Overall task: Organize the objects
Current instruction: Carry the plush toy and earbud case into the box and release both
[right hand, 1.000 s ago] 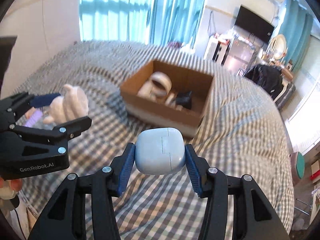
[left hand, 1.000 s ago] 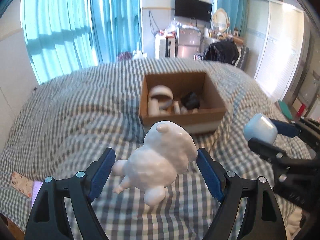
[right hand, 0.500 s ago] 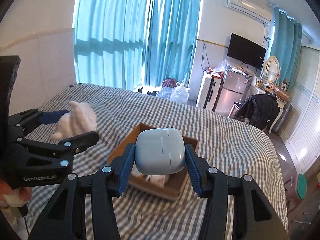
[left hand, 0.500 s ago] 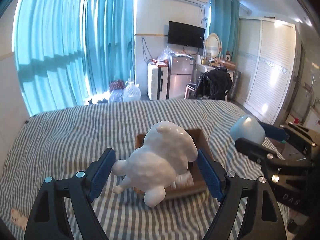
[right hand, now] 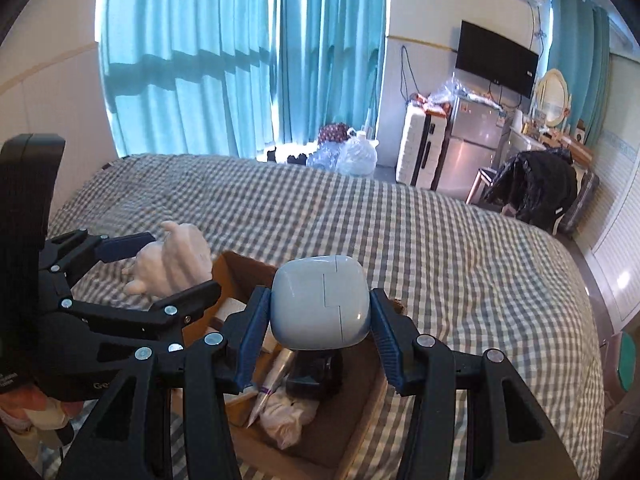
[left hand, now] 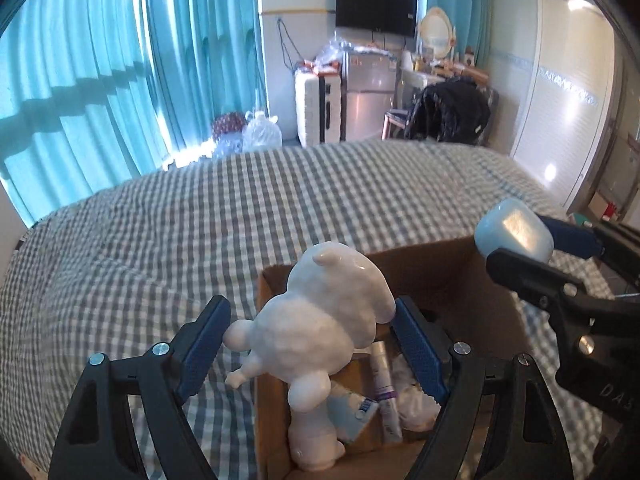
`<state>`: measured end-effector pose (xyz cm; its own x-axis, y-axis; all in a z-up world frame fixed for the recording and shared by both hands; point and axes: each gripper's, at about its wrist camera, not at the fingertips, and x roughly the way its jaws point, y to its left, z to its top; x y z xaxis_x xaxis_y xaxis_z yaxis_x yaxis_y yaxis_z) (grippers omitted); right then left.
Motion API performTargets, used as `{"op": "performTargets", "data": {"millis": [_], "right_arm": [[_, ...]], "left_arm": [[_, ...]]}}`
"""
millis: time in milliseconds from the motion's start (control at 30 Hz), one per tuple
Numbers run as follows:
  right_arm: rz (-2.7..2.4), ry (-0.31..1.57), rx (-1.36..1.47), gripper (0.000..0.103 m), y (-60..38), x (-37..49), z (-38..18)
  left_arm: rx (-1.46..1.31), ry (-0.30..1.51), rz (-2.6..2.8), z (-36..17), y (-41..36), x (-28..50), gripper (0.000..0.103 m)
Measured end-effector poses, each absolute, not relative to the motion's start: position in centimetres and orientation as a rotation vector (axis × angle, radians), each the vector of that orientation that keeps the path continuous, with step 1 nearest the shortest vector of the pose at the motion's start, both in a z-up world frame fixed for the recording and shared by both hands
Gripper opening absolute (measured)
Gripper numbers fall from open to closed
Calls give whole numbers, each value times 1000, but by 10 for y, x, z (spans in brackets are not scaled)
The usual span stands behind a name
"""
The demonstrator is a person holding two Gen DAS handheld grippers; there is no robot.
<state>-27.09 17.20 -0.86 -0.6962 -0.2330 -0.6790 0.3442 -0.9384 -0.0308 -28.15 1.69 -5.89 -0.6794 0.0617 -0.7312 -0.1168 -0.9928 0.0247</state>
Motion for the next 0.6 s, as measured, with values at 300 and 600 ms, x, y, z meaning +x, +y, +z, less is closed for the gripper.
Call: {"op": "performTargets", "data": {"millis": [300, 600], "right_arm": [[-2561, 268, 1186, 50, 172, -301, -76], [-2599, 95, 1136, 73, 196, -290, -57]], "left_arm": [[-1287, 188, 2635, -117, 43, -288, 85], [-1258, 184, 2635, -112, 51, -269, 99]]}}
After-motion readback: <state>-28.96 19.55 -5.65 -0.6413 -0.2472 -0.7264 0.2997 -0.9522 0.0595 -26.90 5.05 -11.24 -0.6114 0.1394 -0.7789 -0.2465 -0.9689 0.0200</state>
